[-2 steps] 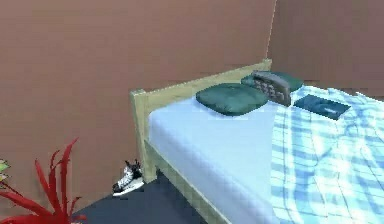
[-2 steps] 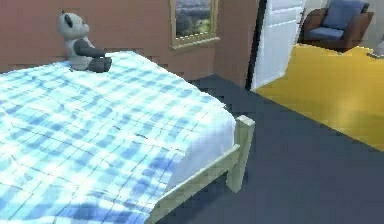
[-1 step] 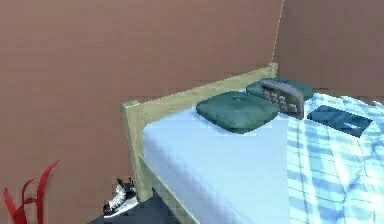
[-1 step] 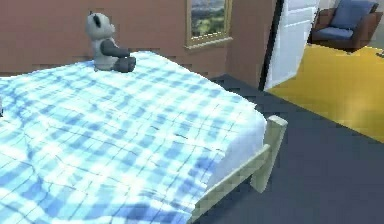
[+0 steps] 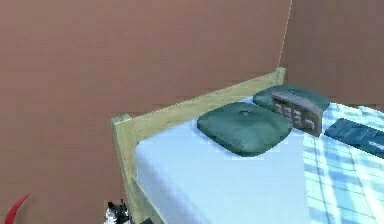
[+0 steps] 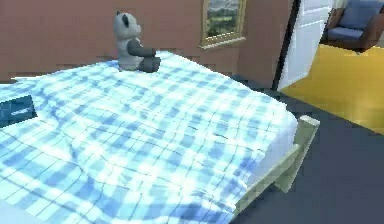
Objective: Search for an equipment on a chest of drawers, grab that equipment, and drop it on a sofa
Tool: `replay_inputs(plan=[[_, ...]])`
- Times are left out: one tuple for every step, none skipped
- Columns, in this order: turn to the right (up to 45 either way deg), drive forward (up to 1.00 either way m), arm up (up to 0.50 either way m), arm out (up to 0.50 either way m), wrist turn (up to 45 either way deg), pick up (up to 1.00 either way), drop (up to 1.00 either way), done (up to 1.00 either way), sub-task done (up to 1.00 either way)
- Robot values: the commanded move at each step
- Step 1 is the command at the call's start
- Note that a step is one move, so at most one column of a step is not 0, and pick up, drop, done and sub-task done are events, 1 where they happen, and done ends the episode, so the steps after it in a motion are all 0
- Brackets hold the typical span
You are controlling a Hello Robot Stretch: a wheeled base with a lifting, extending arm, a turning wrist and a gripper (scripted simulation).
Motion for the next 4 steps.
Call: replay_inputs(plan=[[-45.0,0.0,0.0,0.0,0.0,0.0,0.0,0.0,0.0],[-45.0,0.0,0.0,0.0,0.0,0.0,0.0,0.0,0.0],[-36.0,0.0,0.0,0.0,0.0,0.0,0.0,0.0,0.0],[0.0,0.2,0.0,0.0,0.0,0.0,0.0,0.0,0.0]])
